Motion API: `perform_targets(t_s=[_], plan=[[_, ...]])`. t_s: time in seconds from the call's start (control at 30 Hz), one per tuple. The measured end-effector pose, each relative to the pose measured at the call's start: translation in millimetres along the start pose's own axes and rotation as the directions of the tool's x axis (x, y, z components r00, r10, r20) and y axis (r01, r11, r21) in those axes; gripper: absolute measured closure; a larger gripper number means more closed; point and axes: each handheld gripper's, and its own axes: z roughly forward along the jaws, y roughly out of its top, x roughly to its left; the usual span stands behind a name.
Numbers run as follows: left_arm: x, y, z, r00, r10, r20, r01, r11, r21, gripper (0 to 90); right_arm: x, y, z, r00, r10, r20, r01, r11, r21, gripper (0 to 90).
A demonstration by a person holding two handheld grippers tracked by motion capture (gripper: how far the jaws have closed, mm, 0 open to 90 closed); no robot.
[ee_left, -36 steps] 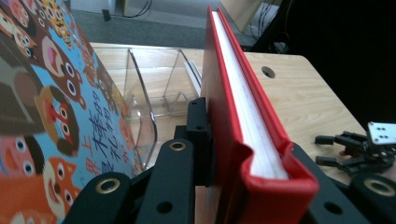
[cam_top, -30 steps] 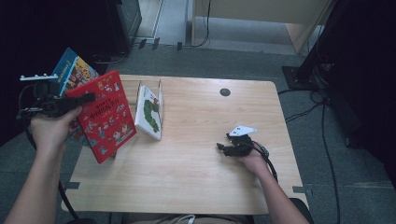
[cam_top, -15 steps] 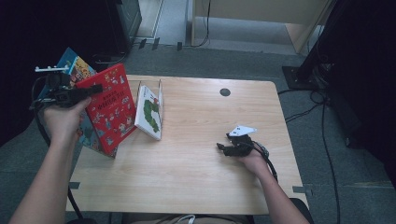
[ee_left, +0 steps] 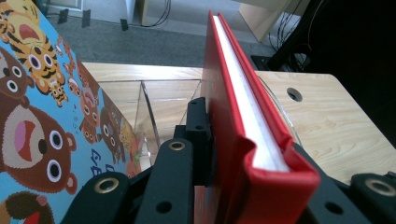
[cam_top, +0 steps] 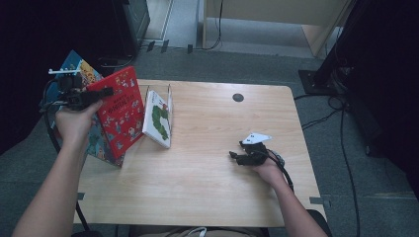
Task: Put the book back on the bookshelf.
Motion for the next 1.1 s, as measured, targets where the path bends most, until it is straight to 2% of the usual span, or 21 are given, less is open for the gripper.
perform_targets(t_s=[0.23,0.4,0.5,0.57,0.73,0.77,0.87,1.0,1.1], plan=[[-1.8,6.3,-2.3,0.9999,0.011,0.004,-0.011,0.9968,0.079,77.1,-0.1,0.0,0.0,1.0000,-0.002,0.000,0.002,1.000,0.000,35.5],[-2.4,10.9,-4.5,0.9997,0.024,0.001,-0.024,0.9882,0.151,76.5,0.1,0.0,-0.1,1.0000,0.000,-0.001,0.000,1.000,0.001,35.6],[-1.8,13.2,-5.6,0.9993,0.037,0.004,-0.037,0.9810,0.190,76.4,0.1,0.0,-0.1,1.0000,0.000,-0.001,0.000,1.000,0.001,35.6],[0.0,14.4,-6.2,0.9997,0.023,0.010,-0.024,0.9766,0.214,76.2,0.0,0.0,-0.1,1.0000,-0.002,-0.001,0.002,1.000,0.000,35.6],[-1.6,18.1,-5.0,0.9990,0.044,-0.006,-0.040,0.9547,0.295,76.6,0.4,0.4,0.7,1.0000,-0.001,-0.001,0.001,1.000,-0.004,36.7],[-0.7,18.4,-4.7,0.9994,0.034,0.003,-0.033,0.9520,0.304,76.7,0.4,0.4,0.7,1.0000,-0.001,-0.001,0.001,1.000,-0.004,36.7],[1.0,19.0,-4.2,0.9989,0.040,-0.024,-0.030,0.9465,0.321,77.0,0.4,0.4,0.6,1.0000,-0.001,-0.001,0.001,1.000,-0.003,36.7],[3.1,20.3,-3.3,0.9991,0.031,-0.028,-0.020,0.9390,0.343,76.9,0.4,0.4,0.7,1.0000,-0.002,-0.001,0.002,1.000,-0.004,36.7],[1.8,22.6,-2.9,0.9995,0.019,-0.026,-0.008,0.9268,0.376,76.8,0.4,0.4,0.7,1.0000,-0.002,-0.001,0.002,1.000,-0.004,36.7]])
